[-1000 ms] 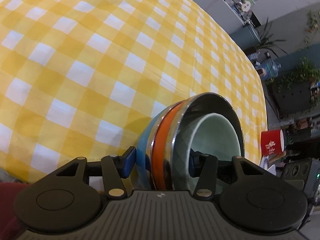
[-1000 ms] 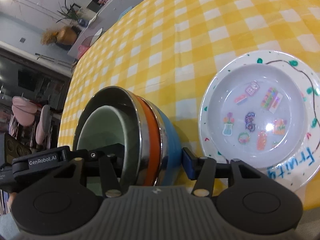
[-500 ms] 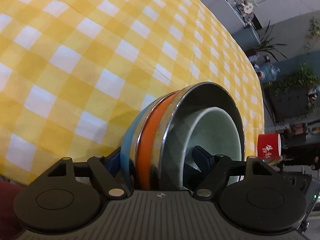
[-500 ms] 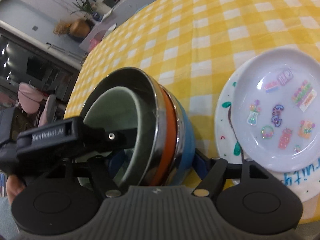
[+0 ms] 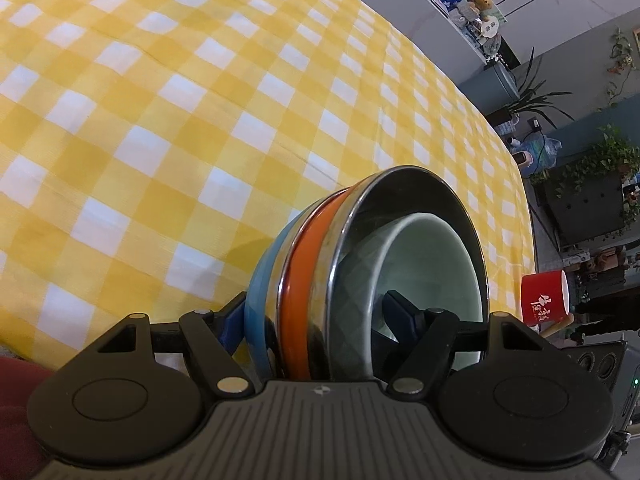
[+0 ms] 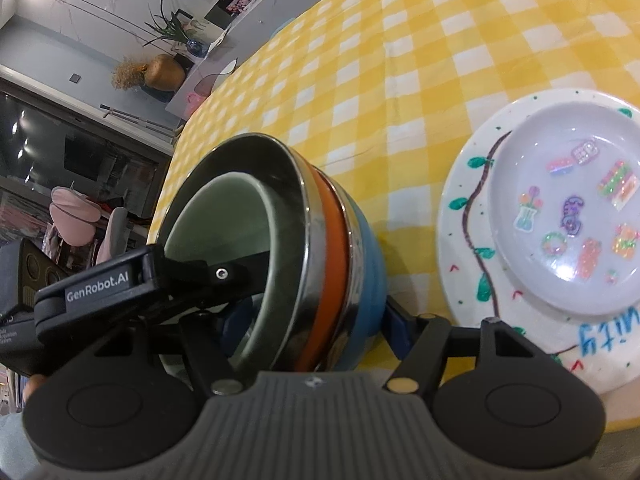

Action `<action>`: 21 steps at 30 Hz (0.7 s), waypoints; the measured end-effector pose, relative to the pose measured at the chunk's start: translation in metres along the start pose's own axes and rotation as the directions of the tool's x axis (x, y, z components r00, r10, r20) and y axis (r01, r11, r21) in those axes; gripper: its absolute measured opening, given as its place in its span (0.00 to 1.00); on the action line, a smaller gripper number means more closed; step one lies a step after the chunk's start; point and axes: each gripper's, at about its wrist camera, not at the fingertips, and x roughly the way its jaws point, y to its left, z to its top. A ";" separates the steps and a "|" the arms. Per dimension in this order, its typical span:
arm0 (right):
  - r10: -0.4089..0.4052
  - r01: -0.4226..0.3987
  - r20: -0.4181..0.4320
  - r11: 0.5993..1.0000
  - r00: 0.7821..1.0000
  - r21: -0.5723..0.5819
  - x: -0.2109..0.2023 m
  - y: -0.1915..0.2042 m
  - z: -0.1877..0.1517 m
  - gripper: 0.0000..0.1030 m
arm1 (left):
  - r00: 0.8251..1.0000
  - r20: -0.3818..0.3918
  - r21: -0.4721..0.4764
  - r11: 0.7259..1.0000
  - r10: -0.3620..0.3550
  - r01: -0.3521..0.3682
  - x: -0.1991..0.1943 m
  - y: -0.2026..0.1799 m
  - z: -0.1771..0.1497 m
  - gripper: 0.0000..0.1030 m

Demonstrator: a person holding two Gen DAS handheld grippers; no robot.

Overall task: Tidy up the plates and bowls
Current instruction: 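Carry the bowl stack onto the plate stack and open the left gripper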

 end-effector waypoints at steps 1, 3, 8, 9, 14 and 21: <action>0.002 -0.002 0.001 1.000 1.000 0.000 0.000 0.001 0.000 0.66 | 1.000 0.004 0.004 1.000 0.000 0.000 -0.002 -0.001 0.000 0.80; 0.001 -0.001 0.002 1.000 1.000 -0.003 -0.003 0.006 0.000 0.66 | 1.000 0.011 0.014 1.000 -0.011 0.011 -0.006 -0.002 0.000 0.80; -0.012 0.013 0.030 0.999 0.999 -0.038 -0.012 0.022 0.003 0.65 | 0.998 0.039 0.029 0.998 -0.049 0.048 -0.018 -0.005 0.003 0.80; -0.011 0.012 0.036 0.999 0.999 -0.046 -0.015 0.025 0.003 0.65 | 0.998 0.045 0.033 0.998 -0.054 0.053 -0.021 -0.007 0.003 0.80; 0.005 -0.001 0.070 0.998 0.998 -0.059 -0.034 0.033 0.009 0.64 | 0.995 0.066 0.061 0.995 -0.077 0.073 -0.031 -0.025 0.005 0.80; -0.019 0.023 0.146 0.999 0.989 -0.028 -0.073 0.023 0.020 0.64 | 0.992 0.045 0.125 0.986 -0.116 0.109 -0.020 -0.071 0.011 0.80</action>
